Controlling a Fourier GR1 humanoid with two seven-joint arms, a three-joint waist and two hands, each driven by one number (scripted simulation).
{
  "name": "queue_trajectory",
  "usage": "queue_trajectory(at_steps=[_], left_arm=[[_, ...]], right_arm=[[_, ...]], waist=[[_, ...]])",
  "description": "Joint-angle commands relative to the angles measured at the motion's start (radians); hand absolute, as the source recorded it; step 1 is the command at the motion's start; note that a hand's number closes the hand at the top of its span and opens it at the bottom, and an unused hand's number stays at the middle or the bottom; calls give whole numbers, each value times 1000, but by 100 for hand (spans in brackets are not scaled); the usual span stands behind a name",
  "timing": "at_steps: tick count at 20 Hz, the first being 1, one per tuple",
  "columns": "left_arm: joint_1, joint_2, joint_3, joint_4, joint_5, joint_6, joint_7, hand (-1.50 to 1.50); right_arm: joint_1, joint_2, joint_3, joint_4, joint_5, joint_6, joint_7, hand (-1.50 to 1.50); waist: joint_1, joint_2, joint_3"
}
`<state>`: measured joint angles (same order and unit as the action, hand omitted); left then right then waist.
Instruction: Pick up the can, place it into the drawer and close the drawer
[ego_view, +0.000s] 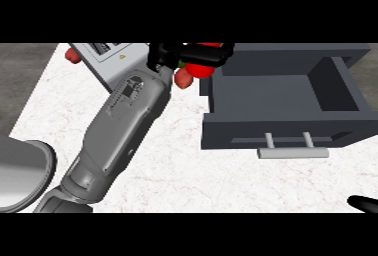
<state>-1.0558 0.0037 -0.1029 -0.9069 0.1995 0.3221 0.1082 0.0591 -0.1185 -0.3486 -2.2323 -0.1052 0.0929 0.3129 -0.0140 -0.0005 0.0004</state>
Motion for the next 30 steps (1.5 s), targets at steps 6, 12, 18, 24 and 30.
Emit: queue_trajectory(at_steps=[6,12,18,24,30], left_arm=[[-312,-4,-35,205,68,111,89,150],[-390,-4,-49,332,103,94,51,150],[-508,-4,-120,422,179,147,100,150],[-522,-4,-162,523,199,175,15,150],[-568,-4,-231,541,259,308,38,-150]], right_arm=[[-27,23,56,-29,44,-24,25,-150],[-32,-5,32,-51,12,-11,52,-150],[-93,-29,-2,28,-13,-16,36,-150],[-44,-5,49,-37,20,-10,47,-150],[-78,-13,57,8,19,-3,31,-150]], waist=[[-27,9,0],[-35,10,1],[-48,12,2],[-65,16,2],[-95,22,4]])
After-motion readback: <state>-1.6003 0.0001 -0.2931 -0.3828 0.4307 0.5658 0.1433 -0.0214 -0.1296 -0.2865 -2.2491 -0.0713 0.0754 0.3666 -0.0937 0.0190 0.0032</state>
